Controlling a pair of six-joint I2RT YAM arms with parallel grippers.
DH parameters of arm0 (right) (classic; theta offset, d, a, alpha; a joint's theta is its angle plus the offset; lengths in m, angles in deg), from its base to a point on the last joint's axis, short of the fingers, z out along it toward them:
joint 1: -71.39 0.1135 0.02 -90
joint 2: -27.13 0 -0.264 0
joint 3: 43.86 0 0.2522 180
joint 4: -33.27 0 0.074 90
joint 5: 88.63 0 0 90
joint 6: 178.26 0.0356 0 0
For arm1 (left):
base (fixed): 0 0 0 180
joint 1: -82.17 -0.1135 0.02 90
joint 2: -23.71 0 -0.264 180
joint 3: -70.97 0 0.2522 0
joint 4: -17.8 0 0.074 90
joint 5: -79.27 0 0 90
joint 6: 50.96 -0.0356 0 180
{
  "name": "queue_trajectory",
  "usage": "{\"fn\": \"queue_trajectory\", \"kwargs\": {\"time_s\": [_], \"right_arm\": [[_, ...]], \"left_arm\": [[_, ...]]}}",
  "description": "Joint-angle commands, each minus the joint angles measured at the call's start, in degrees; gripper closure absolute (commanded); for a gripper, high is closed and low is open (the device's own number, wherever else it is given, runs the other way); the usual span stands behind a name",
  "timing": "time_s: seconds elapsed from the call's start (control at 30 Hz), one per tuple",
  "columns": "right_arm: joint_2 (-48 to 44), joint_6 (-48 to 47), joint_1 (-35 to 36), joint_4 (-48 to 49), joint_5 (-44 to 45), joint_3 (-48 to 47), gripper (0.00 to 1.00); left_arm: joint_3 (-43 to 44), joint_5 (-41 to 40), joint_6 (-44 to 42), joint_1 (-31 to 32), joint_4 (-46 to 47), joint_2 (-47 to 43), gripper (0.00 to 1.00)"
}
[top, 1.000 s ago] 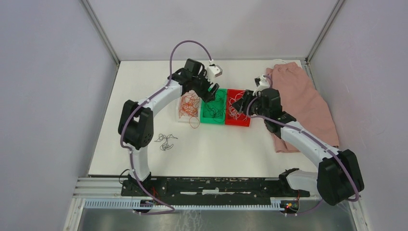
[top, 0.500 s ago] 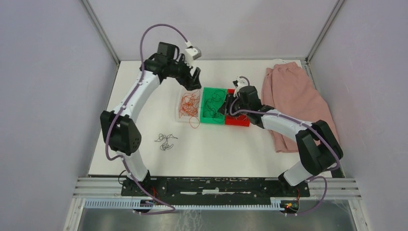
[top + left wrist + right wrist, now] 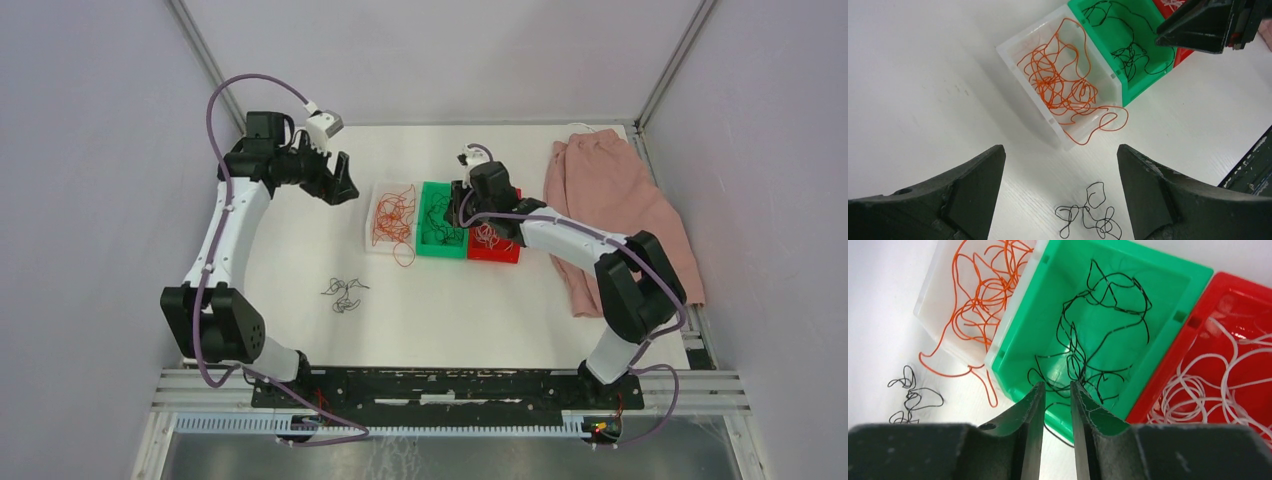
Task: Untangle the cables
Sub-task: Place the cable in the bin, then pick up the cable at the center of the board.
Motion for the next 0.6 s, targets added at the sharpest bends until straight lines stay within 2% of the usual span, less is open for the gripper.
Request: {"fn": "queue_trajectory", "kwargs": {"time_s": [0.0, 0.17, 0.37, 0.47, 0.57], "right_arm": [[3.83, -4.01, 1.2, -3.09, 3.23, -6.54, 0.71], [10.86, -5.85, 2.62, -6.38, 5.27, -13.2, 0.8], [15.14, -7.56, 3.94, -9.05, 6.72, -20.2, 0.81], [11.91, -8.05, 4.59, -8.13, 5.79, -20.64, 0.75], [6.65, -9.26, 6.48, -6.51, 4.77, -18.86, 0.64]], "left_arm": [[-3.75, 3.27, -3.98, -2.89, 0.31, -3.78, 0.11], [-8.35, 1.96, -9.41, -5.39, -1.5, -5.64, 0.09], [-14.32, -0.95, -22.72, -7.77, -8.15, -5.57, 0.05], [-18.94, -1.99, -28.53, -7.75, -10.34, -5.66, 0.06], [-22.8, -2.29, -31.85, -7.72, -11.03, -5.57, 0.1]]}}
